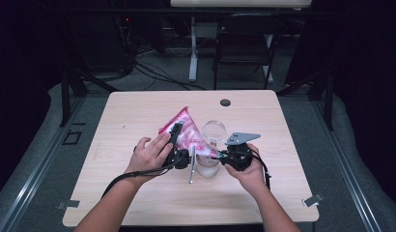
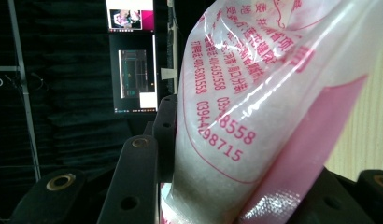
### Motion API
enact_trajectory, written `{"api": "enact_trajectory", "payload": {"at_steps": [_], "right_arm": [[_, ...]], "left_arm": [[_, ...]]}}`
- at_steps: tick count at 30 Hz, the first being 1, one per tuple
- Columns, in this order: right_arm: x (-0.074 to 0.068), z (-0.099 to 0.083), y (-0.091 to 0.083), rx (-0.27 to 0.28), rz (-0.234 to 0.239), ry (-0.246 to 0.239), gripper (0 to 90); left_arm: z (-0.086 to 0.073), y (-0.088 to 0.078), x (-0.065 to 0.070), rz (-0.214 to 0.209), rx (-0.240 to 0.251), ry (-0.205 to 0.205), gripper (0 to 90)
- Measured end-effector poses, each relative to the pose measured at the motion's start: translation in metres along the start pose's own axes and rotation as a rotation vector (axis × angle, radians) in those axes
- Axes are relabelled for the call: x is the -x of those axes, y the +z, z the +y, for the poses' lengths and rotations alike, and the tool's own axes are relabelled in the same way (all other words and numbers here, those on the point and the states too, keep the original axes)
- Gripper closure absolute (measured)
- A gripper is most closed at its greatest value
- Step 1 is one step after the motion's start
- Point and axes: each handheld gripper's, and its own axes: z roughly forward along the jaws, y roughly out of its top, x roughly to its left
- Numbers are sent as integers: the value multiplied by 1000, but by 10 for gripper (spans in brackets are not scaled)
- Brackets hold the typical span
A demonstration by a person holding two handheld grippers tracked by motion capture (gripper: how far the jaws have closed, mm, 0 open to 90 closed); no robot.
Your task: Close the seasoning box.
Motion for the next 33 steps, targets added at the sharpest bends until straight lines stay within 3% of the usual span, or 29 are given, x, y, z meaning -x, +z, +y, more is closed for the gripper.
{"api": "enact_trajectory", "payload": {"at_steps": [33], "right_arm": [[1, -1, 3, -17, 7, 0, 900]], "left_arm": [[1, -1, 0, 10, 12, 2, 666]]}}
